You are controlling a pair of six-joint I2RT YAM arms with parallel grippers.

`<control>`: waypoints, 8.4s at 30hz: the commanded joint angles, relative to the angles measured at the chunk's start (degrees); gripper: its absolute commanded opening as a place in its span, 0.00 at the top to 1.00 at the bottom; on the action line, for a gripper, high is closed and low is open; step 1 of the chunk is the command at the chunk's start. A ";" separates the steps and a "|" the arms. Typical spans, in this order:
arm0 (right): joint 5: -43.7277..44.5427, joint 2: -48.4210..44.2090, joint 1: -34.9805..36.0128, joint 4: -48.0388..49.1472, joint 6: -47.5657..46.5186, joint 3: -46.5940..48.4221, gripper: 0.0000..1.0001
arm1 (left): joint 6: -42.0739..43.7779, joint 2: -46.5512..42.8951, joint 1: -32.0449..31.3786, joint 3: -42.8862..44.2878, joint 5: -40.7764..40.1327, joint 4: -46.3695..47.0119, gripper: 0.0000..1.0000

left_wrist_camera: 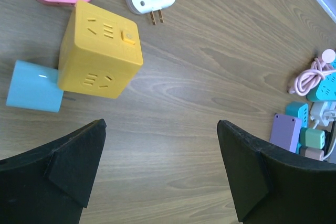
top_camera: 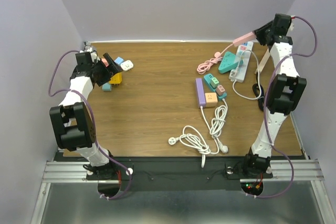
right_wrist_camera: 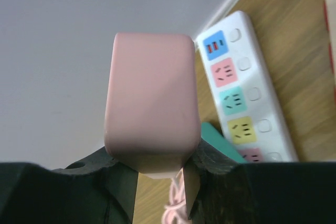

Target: Pull the plug off the socket

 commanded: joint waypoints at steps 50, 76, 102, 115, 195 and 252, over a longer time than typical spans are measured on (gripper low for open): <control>2.93 -39.53 25.89 -18.61 -25.92 -46.86 0.02 | -5.52 13.32 -37.57 20.92 -10.29 -3.39 0.01; -8.49 -30.58 34.14 0.01 -23.65 -59.09 0.11 | -9.12 -5.74 -40.74 -6.22 -16.27 -0.14 0.01; -11.12 -32.42 48.21 -9.55 -3.78 -47.67 0.13 | -8.34 -24.73 -25.89 -18.10 -20.31 -4.09 0.01; -19.93 -31.45 62.54 -10.43 -4.30 -57.05 1.00 | -5.61 -26.49 -22.28 -17.30 -19.61 -6.29 0.01; 3.46 -4.12 56.65 -20.19 1.77 -18.57 0.32 | -7.10 -5.38 -29.84 -23.36 -4.67 17.35 1.00; -15.43 -17.48 58.33 -17.38 -15.82 -23.67 1.00 | -14.31 -32.81 -21.14 -26.27 4.64 15.40 0.01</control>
